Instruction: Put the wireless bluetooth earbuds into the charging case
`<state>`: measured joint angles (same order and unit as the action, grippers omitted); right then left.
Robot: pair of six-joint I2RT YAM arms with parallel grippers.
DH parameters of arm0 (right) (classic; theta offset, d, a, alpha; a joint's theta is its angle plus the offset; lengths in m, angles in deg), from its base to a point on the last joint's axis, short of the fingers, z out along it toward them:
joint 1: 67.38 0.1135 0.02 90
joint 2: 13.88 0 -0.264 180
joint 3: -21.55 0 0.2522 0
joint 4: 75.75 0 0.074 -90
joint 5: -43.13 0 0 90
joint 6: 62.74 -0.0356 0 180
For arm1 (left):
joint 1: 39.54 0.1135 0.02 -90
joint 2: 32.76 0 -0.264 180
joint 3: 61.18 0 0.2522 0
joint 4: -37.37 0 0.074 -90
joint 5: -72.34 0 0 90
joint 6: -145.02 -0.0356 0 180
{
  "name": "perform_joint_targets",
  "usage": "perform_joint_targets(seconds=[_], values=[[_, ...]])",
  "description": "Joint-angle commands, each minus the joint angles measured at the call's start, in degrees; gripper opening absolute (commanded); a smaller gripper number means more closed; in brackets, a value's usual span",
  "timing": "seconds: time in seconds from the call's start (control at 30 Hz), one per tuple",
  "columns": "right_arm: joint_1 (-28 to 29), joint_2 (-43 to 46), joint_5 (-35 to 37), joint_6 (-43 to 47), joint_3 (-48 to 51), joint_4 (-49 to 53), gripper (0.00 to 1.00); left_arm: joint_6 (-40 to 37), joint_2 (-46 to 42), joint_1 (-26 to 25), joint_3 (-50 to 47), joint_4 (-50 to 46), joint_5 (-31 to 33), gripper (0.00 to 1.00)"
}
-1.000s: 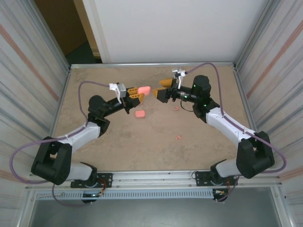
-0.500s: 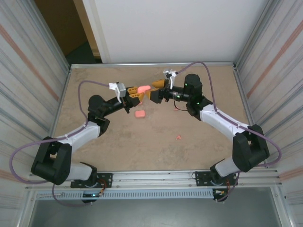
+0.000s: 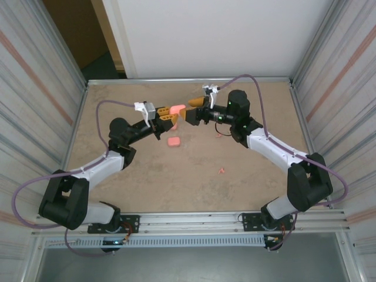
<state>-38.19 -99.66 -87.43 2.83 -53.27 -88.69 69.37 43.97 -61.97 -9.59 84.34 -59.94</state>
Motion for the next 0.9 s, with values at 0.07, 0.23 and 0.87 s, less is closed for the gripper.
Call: perform_joint_targets(seconds=[0.07,0.23,0.87], values=[[-1.16,-1.0,1.97,-0.42,-2.49,0.15,0.86,-0.81,-0.84,-0.06,1.59,1.32,-1.31,0.0],[-1.5,-1.36,1.96,-0.61,-3.23,0.31,0.86,-1.02,-0.97,-0.1,1.7,0.73,-1.49,0.0],[-1.5,-3.81,2.23,-1.14,-5.55,0.08,0.85,-0.81,-1.17,-0.06,1.68,0.49,-1.4,0.0]])
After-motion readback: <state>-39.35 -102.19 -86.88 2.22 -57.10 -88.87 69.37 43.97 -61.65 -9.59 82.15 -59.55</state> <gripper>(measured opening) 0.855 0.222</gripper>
